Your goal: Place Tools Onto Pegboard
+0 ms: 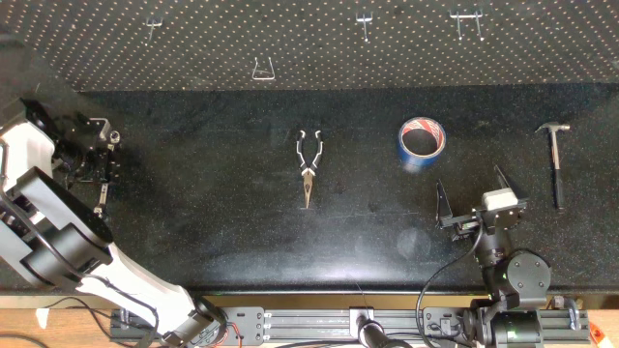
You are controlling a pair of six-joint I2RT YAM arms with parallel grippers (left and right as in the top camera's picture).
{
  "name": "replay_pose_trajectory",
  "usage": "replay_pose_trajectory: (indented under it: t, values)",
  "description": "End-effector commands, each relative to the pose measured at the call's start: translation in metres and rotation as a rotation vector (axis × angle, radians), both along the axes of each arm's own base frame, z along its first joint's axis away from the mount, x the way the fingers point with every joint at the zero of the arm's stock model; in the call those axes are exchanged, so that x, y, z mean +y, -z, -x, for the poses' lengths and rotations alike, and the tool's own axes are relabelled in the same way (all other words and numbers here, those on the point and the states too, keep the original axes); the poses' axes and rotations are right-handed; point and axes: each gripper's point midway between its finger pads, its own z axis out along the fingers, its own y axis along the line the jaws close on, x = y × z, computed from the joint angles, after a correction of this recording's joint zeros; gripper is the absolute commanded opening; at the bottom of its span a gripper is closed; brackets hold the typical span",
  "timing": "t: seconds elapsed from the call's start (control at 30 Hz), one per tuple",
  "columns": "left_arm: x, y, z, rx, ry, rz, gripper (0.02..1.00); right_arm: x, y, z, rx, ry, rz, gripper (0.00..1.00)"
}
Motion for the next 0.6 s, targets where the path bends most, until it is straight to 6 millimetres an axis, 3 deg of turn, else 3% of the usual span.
replay_pose_trajectory:
  t: [0.03,0.1,0.13,0.17,0.23,0.27,0.33,0.37,0.4,0.47,0.5,0.57,0.6]
  values:
    - [0.003,0.007,0.0,0.022,0.016,-0.002,0.027,0.001,0.001,0.0,-0.003,-0.003,0.01,0.993]
    - [0.006,0.006,-0.004,0.005,0.016,-0.017,0.029,0.001,0.001,0.0,-0.003,-0.003,0.01,0.993]
    - [-0.002,0.003,0.0,0.025,0.017,0.002,0.029,0.001,0.001,0.0,-0.003,-0.003,0.01,0.996]
    - [-0.008,-0.011,-0.004,0.007,0.034,-0.007,0.029,0.001,0.001,0.0,-0.002,-0.003,0.01,0.993]
    - [-0.011,-0.067,-0.017,-0.128,0.048,-0.073,0.029,0.001,0.001,0.0,-0.003,-0.003,0.01,0.993]
    - [-0.01,-0.111,-0.016,-0.194,0.057,-0.175,0.029,0.001,0.001,0.0,-0.002,-0.003,0.01,0.993]
    - [-0.014,-0.161,-0.01,-0.304,-0.012,-0.25,0.029,0.001,0.001,0.0,-0.003,-0.003,0.01,0.993]
    - [-0.025,-0.179,-0.004,-0.36,-0.042,-0.266,0.029,0.001,0.001,0.0,-0.003,-0.003,0.01,0.996]
    - [-0.036,-0.189,0.001,-0.423,-0.066,-0.291,0.027,0.001,0.001,0.0,-0.003,-0.003,0.01,0.993]
    - [-0.088,-0.203,0.004,-0.641,0.016,-0.369,0.029,0.001,0.001,0.0,-0.003,-0.003,0.01,0.993]
    - [-0.122,-0.216,-0.003,-0.828,-0.034,-0.333,0.029,0.001,0.001,0.0,-0.003,-0.003,0.01,0.996]
    - [-0.135,-0.204,-0.028,-0.927,-0.136,-0.238,0.029,0.001,0.001,0.0,-0.003,-0.003,0.01,0.993]
    - [-0.146,-0.199,-0.043,-0.946,-0.104,-0.209,0.027,0.001,0.001,0.0,-0.003,-0.003,0.01,0.993]
